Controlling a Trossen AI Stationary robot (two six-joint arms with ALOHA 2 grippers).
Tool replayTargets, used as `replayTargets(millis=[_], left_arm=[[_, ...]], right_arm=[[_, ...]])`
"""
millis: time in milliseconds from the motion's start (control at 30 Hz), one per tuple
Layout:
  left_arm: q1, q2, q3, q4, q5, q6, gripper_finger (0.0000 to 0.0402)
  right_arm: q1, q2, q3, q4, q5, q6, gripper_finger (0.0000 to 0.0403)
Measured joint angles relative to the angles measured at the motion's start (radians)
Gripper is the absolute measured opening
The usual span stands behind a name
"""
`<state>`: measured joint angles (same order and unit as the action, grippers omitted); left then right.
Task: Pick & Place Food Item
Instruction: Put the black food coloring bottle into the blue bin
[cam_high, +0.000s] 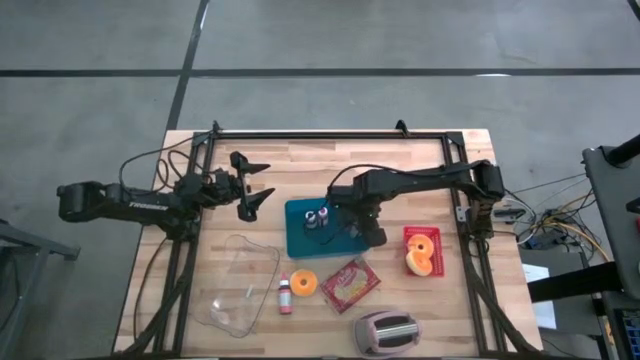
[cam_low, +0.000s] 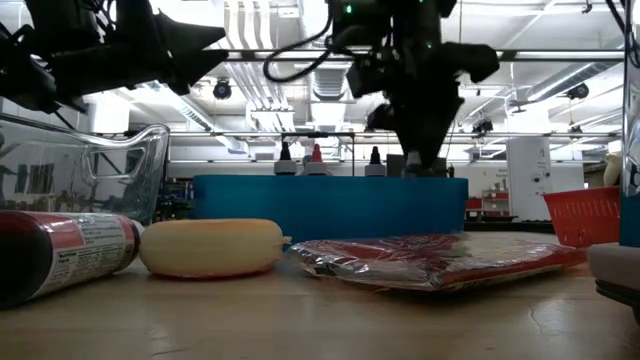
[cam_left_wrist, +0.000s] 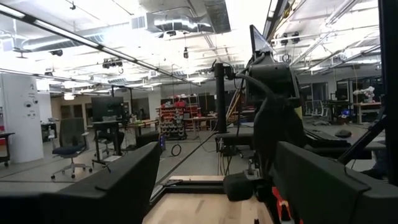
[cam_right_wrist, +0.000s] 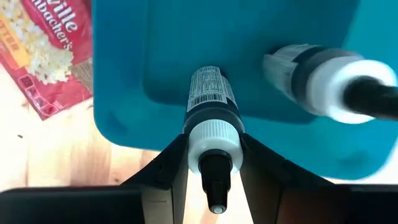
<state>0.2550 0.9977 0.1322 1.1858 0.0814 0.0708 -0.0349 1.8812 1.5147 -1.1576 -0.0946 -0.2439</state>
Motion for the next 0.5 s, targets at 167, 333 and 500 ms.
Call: replayTargets(millis=[167, 333, 500], left_arm=[[0.0, 0.0, -0.002, -0.003, -0.01, 0.003, 0.0325], [0.001, 0.0, -0.002, -0.005, -0.023, 0.003, 0.0325], [0.001, 0.0, -0.002, -0.005, -0.023, 0.003, 0.0325]], right_arm=[[0.0, -0.005, 0.034, -0.003, 0.02, 0.003, 0.0107], [0.01, 0.016, 0.043, -0.006, 0.042, -0.001, 0.0107], [0.024, 0.064, 0.064, -0.043, 0.085, -0.015, 0.0107]])
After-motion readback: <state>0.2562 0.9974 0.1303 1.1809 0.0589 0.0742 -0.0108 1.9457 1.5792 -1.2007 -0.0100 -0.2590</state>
